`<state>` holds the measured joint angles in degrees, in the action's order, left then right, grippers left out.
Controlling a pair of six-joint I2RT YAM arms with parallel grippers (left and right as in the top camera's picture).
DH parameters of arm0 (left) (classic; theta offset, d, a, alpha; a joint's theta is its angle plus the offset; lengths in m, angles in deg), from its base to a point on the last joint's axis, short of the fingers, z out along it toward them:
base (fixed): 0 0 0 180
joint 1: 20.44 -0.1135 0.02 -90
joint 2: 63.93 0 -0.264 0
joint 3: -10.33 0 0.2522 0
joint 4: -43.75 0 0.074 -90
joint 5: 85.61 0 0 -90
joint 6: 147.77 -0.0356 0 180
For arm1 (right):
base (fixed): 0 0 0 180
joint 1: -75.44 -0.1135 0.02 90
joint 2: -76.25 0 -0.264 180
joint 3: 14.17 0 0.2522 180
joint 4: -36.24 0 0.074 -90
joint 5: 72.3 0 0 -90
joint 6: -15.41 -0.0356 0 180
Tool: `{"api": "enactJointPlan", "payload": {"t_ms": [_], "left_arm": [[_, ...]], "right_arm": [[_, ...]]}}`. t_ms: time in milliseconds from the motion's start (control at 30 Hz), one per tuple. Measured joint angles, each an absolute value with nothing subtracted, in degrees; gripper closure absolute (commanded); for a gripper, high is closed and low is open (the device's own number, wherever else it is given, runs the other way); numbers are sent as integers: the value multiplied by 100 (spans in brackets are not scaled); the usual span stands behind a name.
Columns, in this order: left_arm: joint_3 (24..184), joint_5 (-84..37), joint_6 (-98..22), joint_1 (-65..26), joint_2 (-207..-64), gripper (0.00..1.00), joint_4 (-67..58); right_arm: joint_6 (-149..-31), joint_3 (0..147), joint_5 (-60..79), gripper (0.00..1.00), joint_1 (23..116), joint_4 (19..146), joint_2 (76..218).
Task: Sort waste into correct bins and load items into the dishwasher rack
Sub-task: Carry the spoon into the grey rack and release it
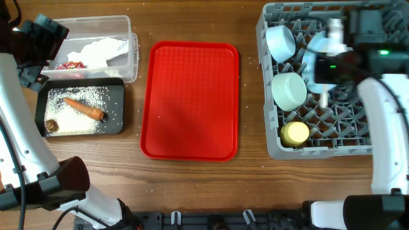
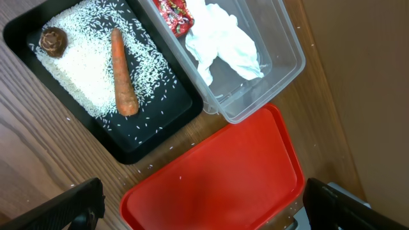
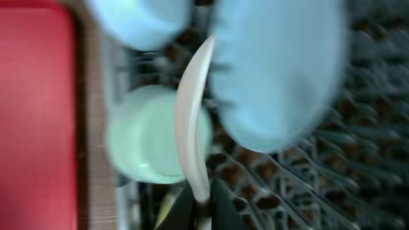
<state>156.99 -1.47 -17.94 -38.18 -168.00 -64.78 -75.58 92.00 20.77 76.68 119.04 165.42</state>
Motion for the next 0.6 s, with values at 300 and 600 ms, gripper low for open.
{"api": "enactJointPlan", "payload": {"t_ms": [300,600], "left_arm": [[15699,-145,-1794,-3818,-16800,0,-6478],[15699,-147,-1794,-3818,-16800,0,-6475]], "right_arm": [[-8240,9003,2182,96,9217,11711,16540],[-10649,7820,2289,96,9969,11383,16544]]}}
